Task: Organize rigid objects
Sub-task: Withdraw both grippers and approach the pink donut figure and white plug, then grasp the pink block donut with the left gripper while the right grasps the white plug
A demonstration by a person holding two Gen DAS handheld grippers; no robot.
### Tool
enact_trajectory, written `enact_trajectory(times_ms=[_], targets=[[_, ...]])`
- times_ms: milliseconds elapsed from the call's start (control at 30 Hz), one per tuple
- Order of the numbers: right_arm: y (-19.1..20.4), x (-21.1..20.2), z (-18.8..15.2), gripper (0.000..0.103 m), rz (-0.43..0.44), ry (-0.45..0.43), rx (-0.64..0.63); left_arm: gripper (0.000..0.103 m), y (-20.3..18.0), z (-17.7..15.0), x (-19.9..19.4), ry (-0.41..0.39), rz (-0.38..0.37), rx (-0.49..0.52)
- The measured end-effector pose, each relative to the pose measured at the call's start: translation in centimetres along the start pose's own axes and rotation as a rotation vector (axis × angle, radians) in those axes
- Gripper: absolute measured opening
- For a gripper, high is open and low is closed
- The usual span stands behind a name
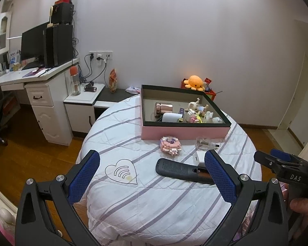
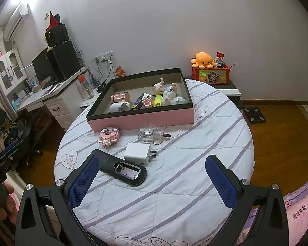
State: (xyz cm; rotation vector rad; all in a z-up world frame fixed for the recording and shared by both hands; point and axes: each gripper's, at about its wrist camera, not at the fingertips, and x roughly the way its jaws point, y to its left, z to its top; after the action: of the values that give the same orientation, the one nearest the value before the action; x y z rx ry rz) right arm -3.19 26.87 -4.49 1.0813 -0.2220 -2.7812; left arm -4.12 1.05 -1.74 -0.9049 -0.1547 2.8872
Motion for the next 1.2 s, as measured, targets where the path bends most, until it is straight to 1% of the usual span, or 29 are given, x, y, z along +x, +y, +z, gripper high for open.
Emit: enact_trajectory(times_ms=[133, 233, 333, 633, 1133, 1200], targets=[[0.5, 0.6, -0.2, 0.103, -0.002, 0.016, -0.009, 0.103, 0.1, 0.0, 0.2, -0.002, 0.007, 0.003], [0.7, 1.2, -0.3, 0.103, -0.008, 0.027, -0.018, 0.103, 0.3, -0.2, 0.9, 0.015, 0.007, 0.002], [0.8, 2.1, -0.5, 0.103, -0.009, 0.046, -0.019, 0.103, 0.7, -0.4, 1.7, 0.028, 0.015, 0.000], [1.3, 5.1, -0.9, 0.103, -0.008, 0.104, -0.022, 0.103, 1.1, -0.6, 3.4, 0.055, 0.008, -0.007], [1.8, 11.4, -0.8, 0.103, -0.021, 0.184, -0.003, 0.103, 0.5, -0.4, 8.3, 0.106, -0.005, 0.016], [2.0, 12.1, -0.7, 0.103, -0.029, 0.195, -0.009, 0.103, 0.1, -0.4, 9.6, 0.124, -0.022, 0.032]])
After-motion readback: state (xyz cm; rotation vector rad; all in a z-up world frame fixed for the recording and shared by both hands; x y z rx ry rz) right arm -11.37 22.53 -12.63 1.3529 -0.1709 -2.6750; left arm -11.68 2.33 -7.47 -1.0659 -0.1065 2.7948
